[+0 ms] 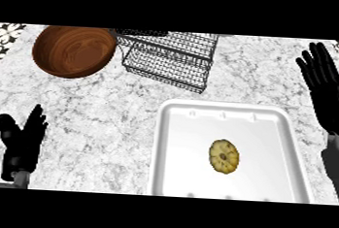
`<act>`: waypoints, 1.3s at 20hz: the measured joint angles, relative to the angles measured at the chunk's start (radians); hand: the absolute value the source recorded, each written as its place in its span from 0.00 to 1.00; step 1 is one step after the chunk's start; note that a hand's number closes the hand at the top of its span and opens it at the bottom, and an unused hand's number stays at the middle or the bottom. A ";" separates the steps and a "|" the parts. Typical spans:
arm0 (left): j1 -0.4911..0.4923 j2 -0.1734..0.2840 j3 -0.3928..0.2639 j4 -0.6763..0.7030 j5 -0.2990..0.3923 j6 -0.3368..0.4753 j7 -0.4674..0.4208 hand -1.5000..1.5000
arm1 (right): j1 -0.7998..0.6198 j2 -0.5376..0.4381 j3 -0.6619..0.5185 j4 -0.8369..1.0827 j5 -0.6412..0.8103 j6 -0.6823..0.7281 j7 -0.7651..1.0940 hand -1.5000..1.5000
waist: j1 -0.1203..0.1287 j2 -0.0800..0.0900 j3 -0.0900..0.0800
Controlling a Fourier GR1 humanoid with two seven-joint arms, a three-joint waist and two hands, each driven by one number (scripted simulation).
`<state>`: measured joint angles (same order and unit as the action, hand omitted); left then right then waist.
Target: Pick the squash from the tray and place it in the tiered basket
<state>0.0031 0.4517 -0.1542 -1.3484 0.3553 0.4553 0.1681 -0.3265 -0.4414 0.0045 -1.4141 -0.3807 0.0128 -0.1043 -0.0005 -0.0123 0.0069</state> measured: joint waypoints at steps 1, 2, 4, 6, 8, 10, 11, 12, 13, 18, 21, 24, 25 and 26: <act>-0.014 -0.001 -0.005 -0.011 -0.008 -0.005 -0.001 0.50 | 0.000 0.009 0.014 -0.001 0.023 -0.010 -0.003 0.00 | 0.000 0.002 0.000; -0.017 -0.006 -0.013 -0.018 -0.010 -0.024 -0.022 0.50 | 0.005 0.024 0.048 -0.021 0.060 -0.033 0.000 0.00 | 0.000 0.003 -0.002; -0.050 -0.019 -0.048 -0.041 -0.023 -0.064 -0.057 0.50 | -0.007 0.050 0.133 -0.043 0.151 -0.079 0.021 0.00 | 0.001 0.005 -0.006; -0.091 -0.027 -0.090 -0.074 -0.038 -0.118 -0.095 0.50 | -0.024 0.078 0.229 -0.042 0.252 -0.119 0.042 0.00 | 0.008 0.008 -0.011; -0.112 -0.044 -0.130 -0.094 -0.043 -0.161 -0.122 0.50 | -0.035 0.070 0.300 -0.024 0.382 -0.179 0.063 0.00 | 0.005 0.008 -0.016; -0.129 -0.055 -0.156 -0.106 -0.040 -0.213 -0.156 0.50 | -0.031 0.152 0.384 0.008 0.473 -0.260 0.081 0.00 | 0.012 0.012 -0.014; -0.132 -0.062 -0.166 -0.105 -0.041 -0.231 -0.177 0.50 | -0.027 0.195 0.422 0.029 0.516 -0.302 0.069 0.00 | 0.014 0.013 -0.013; -0.137 -0.071 -0.174 -0.100 -0.044 -0.244 -0.192 0.50 | -0.027 0.237 0.462 0.039 0.562 -0.342 0.063 0.00 | 0.013 0.014 -0.012; -0.134 -0.079 -0.180 -0.086 -0.046 -0.258 -0.212 0.50 | -0.025 0.267 0.501 0.041 0.610 -0.376 0.065 0.00 | 0.011 0.014 -0.011; -0.133 -0.092 -0.184 -0.050 -0.049 -0.301 -0.259 0.50 | -0.053 0.309 0.657 -0.014 0.878 -0.461 0.223 0.00 | -0.007 0.005 -0.011; -0.127 -0.098 -0.181 -0.036 -0.052 -0.302 -0.275 0.50 | -0.093 0.271 0.716 -0.051 1.032 -0.408 0.386 0.00 | -0.023 -0.004 -0.013; -0.113 -0.101 -0.187 -0.032 -0.056 -0.302 -0.279 0.50 | -0.139 0.220 0.766 -0.051 1.161 -0.294 0.536 0.00 | -0.035 -0.016 -0.017; -0.112 -0.101 -0.186 -0.030 -0.055 -0.302 -0.279 0.50 | -0.151 0.205 0.784 -0.048 1.194 -0.243 0.585 0.00 | -0.039 -0.019 -0.018; -0.108 -0.099 -0.185 -0.027 -0.056 -0.303 -0.281 0.50 | -0.161 0.192 0.804 -0.048 1.225 -0.190 0.633 0.00 | -0.041 -0.021 -0.019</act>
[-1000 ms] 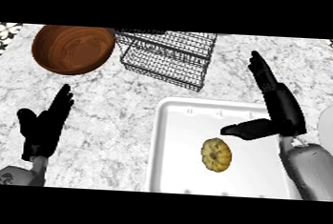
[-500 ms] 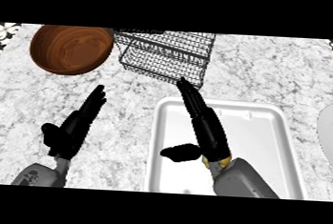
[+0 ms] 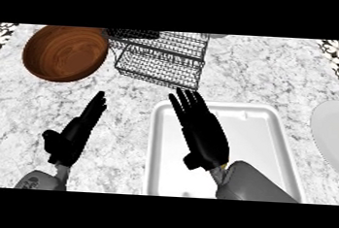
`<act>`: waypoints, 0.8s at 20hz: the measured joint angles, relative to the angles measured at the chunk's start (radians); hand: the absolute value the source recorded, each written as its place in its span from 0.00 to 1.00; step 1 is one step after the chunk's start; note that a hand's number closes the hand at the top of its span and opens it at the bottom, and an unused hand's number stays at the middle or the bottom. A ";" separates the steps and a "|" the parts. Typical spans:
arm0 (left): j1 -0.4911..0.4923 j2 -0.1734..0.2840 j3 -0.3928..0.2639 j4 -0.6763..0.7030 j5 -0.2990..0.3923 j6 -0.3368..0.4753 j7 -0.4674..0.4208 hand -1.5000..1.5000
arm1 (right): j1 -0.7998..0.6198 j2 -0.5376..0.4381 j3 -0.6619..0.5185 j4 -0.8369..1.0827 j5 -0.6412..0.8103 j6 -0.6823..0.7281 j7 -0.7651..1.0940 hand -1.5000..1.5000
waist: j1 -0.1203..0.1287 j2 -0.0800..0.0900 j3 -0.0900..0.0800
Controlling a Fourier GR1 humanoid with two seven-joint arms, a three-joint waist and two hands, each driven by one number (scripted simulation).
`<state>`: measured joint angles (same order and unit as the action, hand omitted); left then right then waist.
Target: Pick the squash from the tray and place it in the tiered basket
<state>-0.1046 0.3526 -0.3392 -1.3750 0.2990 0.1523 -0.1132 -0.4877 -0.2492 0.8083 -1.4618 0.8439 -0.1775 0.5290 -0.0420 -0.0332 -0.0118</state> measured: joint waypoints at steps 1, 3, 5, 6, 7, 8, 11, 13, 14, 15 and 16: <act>-0.002 0.001 0.004 0.005 0.001 0.000 -0.001 0.50 | -0.012 -0.010 0.020 -0.002 0.028 0.056 0.047 0.00 | -0.005 -0.001 -0.001; -0.007 0.000 0.006 0.008 0.001 0.000 0.001 0.50 | -0.036 -0.023 0.060 -0.012 0.074 0.176 0.138 0.00 | -0.009 -0.003 -0.001; -0.006 -0.004 0.006 0.011 0.000 0.000 -0.003 0.50 | -0.057 -0.005 0.096 -0.028 0.099 0.306 0.239 0.00 | -0.007 -0.003 -0.001; -0.004 -0.009 0.004 0.012 0.000 0.000 -0.007 0.50 | -0.062 0.009 0.113 -0.039 0.108 0.371 0.292 0.00 | -0.004 0.000 0.000; -0.011 -0.007 0.008 0.014 0.002 -0.004 -0.006 0.50 | -0.066 0.027 0.128 -0.059 0.110 0.439 0.342 0.00 | -0.005 0.002 0.001; -0.014 -0.004 0.011 0.011 0.004 -0.009 -0.004 0.50 | -0.071 0.052 0.137 -0.078 0.112 0.500 0.391 0.00 | -0.001 0.004 0.002; -0.008 -0.003 0.016 0.017 0.006 -0.024 -0.021 0.50 | -0.060 0.118 0.153 -0.139 0.120 0.619 0.471 0.00 | 0.007 0.011 0.005; -0.012 -0.005 0.016 0.019 0.004 -0.027 -0.021 0.50 | -0.051 0.156 0.156 -0.178 0.125 0.674 0.505 0.00 | 0.010 0.014 0.007; -0.012 -0.005 0.017 0.020 0.002 -0.029 -0.022 0.50 | -0.039 0.169 0.159 -0.192 0.133 0.693 0.515 0.00 | 0.012 0.016 0.007; -0.007 -0.004 0.016 0.016 0.001 -0.032 -0.025 0.50 | -0.022 0.179 0.165 -0.209 0.146 0.704 0.526 0.00 | 0.015 0.017 0.008; -0.002 -0.011 0.012 0.021 -0.004 -0.032 -0.034 0.50 | -0.019 0.187 0.161 -0.221 0.154 0.721 0.532 0.00 | 0.017 0.018 0.008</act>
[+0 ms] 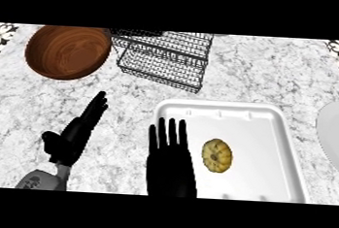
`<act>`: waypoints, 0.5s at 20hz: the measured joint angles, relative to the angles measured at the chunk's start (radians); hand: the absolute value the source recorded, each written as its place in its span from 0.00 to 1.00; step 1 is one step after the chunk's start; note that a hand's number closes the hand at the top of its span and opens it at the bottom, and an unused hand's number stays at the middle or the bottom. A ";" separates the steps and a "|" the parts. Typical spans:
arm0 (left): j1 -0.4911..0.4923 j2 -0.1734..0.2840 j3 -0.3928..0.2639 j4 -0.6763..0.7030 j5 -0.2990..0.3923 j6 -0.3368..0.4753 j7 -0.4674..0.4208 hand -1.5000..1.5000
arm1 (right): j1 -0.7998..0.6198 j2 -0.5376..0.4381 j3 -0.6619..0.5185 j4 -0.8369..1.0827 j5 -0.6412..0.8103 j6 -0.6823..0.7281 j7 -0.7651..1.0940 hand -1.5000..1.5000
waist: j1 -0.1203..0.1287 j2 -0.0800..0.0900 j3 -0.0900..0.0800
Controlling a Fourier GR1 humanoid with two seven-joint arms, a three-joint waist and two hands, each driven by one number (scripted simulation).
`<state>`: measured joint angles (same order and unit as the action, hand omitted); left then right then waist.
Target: Pick the squash from the tray and place it in the tiered basket
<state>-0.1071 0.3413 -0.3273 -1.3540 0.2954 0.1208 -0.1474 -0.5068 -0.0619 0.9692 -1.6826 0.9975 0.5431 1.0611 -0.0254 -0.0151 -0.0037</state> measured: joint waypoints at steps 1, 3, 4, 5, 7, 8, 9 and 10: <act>-0.006 -0.008 -0.001 0.011 -0.003 -0.001 -0.005 0.50 | 0.007 0.007 0.005 -0.010 0.019 0.008 0.008 0.00 | 0.001 0.002 0.000; -0.012 -0.007 0.002 0.002 -0.001 -0.004 0.007 0.50 | 0.010 0.017 0.005 -0.026 0.055 0.022 0.023 0.00 | 0.006 0.003 0.001; -0.006 -0.001 0.007 -0.004 0.001 -0.008 0.003 0.50 | 0.022 0.016 0.008 -0.031 0.080 0.030 0.026 0.00 | 0.008 0.003 0.001; -0.008 -0.002 0.008 0.001 -0.002 -0.006 0.003 0.50 | 0.031 0.013 0.007 -0.034 0.103 0.043 0.026 0.00 | 0.005 0.004 0.001; -0.016 -0.006 0.008 -0.001 -0.008 0.000 0.012 0.50 | 0.054 0.016 0.002 -0.034 0.142 0.068 0.028 0.00 | 0.003 0.004 0.002; -0.016 -0.006 0.013 -0.001 -0.004 -0.004 0.010 0.50 | 0.064 0.018 -0.010 -0.031 0.160 0.082 0.026 0.00 | 0.003 0.004 0.001; -0.027 -0.014 0.011 0.002 -0.008 0.003 0.017 0.50 | 0.082 0.015 -0.015 -0.033 0.180 0.091 0.026 0.00 | 0.001 0.005 0.002; -0.034 -0.012 0.012 -0.003 -0.008 0.001 0.026 0.50 | 0.093 0.019 -0.025 -0.024 0.196 0.098 0.026 0.00 | 0.003 0.006 0.002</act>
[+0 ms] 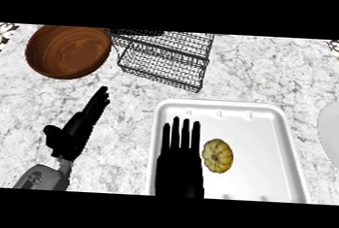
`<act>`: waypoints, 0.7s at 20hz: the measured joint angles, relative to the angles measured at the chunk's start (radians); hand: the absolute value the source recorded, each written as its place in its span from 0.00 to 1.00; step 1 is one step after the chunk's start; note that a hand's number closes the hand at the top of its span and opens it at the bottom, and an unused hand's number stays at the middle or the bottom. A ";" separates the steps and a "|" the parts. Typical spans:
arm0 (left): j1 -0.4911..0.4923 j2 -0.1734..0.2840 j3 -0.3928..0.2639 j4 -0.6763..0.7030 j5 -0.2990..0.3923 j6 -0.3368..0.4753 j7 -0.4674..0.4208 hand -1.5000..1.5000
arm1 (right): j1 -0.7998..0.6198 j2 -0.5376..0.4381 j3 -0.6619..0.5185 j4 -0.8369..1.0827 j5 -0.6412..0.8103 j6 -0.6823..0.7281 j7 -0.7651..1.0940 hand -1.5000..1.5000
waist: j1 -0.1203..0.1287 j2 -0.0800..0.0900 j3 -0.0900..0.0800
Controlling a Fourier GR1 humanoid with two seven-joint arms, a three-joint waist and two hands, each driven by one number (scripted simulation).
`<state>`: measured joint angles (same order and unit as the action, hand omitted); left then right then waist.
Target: Pick the squash from the tray and place it in the tiered basket
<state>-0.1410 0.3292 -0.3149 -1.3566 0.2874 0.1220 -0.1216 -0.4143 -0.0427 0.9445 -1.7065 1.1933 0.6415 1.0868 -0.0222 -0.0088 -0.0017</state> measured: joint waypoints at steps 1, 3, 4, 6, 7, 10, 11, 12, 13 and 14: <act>0.000 -0.006 -0.002 0.004 -0.005 0.002 -0.005 0.50 | 0.012 0.004 -0.010 0.008 0.015 0.006 0.000 0.00 | 0.002 0.001 0.000; 0.008 -0.009 -0.002 0.010 -0.011 -0.005 -0.020 0.50 | 0.040 0.011 -0.025 0.027 0.044 0.011 -0.002 0.00 | 0.008 0.003 0.000; 0.011 -0.006 0.000 0.011 -0.011 -0.013 -0.025 0.50 | 0.059 0.012 -0.034 0.028 0.058 0.013 -0.005 0.00 | 0.009 0.004 0.001; 0.015 -0.016 0.000 0.025 -0.022 -0.017 -0.040 0.50 | 0.095 0.004 -0.046 0.020 0.091 0.012 -0.016 0.00 | 0.012 0.006 0.001; 0.016 -0.009 0.008 0.012 -0.018 -0.024 -0.026 0.50 | 0.109 0.001 -0.056 0.012 0.103 0.015 -0.026 0.00 | 0.014 0.006 0.001; 0.013 -0.018 0.013 -0.001 -0.026 -0.026 -0.010 0.50 | 0.131 0.003 -0.085 0.023 0.149 0.018 -0.048 0.00 | 0.017 0.007 0.001; 0.012 -0.015 0.018 -0.002 -0.025 -0.032 -0.005 0.50 | 0.151 -0.001 -0.086 0.013 0.168 0.013 -0.048 0.00 | 0.017 0.007 0.002; 0.006 -0.023 0.022 0.019 -0.030 -0.036 -0.017 0.50 | 0.153 -0.003 -0.103 0.013 0.180 0.015 -0.057 0.00 | 0.017 0.007 0.002; 0.002 -0.026 0.026 0.028 -0.032 -0.040 -0.023 0.50 | 0.166 -0.009 -0.113 0.006 0.194 0.015 -0.062 0.00 | 0.016 0.007 0.001; -0.005 -0.029 0.031 0.043 -0.036 -0.046 -0.029 0.50 | 0.171 -0.014 -0.132 0.001 0.203 0.019 -0.072 0.00 | 0.016 0.008 0.001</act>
<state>-0.1456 0.3004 -0.2838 -1.3140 0.2518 0.0763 -0.1502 -0.2433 -0.0564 0.8127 -1.7057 1.3960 0.6604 1.0146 -0.0061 -0.0010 -0.0003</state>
